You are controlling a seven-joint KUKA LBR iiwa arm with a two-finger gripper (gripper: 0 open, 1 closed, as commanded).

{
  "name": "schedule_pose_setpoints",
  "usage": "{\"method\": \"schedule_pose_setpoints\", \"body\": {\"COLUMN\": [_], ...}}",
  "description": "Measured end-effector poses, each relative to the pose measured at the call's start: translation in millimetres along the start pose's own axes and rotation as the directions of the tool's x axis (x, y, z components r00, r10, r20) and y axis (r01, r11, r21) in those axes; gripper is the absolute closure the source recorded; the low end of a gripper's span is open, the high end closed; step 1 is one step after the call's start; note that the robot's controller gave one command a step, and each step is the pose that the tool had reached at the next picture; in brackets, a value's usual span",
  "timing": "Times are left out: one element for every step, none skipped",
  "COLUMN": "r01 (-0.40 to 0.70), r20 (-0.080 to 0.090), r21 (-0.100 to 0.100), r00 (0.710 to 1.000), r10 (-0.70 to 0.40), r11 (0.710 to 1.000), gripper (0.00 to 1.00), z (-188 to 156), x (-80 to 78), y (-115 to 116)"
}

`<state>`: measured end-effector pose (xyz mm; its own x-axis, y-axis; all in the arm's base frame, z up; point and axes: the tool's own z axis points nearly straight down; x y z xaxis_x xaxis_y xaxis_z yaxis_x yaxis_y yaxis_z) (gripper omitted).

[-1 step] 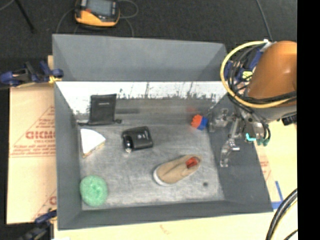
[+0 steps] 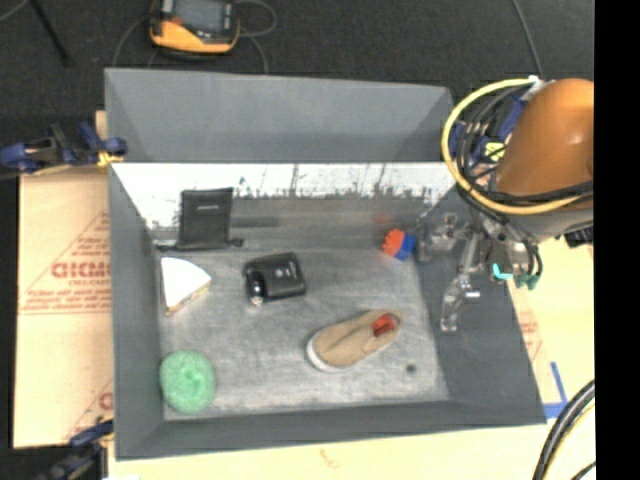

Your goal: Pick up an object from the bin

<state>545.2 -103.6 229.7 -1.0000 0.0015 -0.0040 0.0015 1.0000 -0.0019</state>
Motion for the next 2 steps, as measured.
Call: {"method": "schedule_pose_setpoints", "body": {"r01": [0.178, 0.18], "r20": [-0.004, 0.0], "r21": [-0.002, 0.0], "r00": [0.984, 0.984], "r10": [-0.178, -0.18], "r11": [0.984, 0.984], "gripper": [1.0, 1.0], "z": [144.9, 143.0], "x": [-2.6, -4.0], "y": [-18.3, -18.1]}}
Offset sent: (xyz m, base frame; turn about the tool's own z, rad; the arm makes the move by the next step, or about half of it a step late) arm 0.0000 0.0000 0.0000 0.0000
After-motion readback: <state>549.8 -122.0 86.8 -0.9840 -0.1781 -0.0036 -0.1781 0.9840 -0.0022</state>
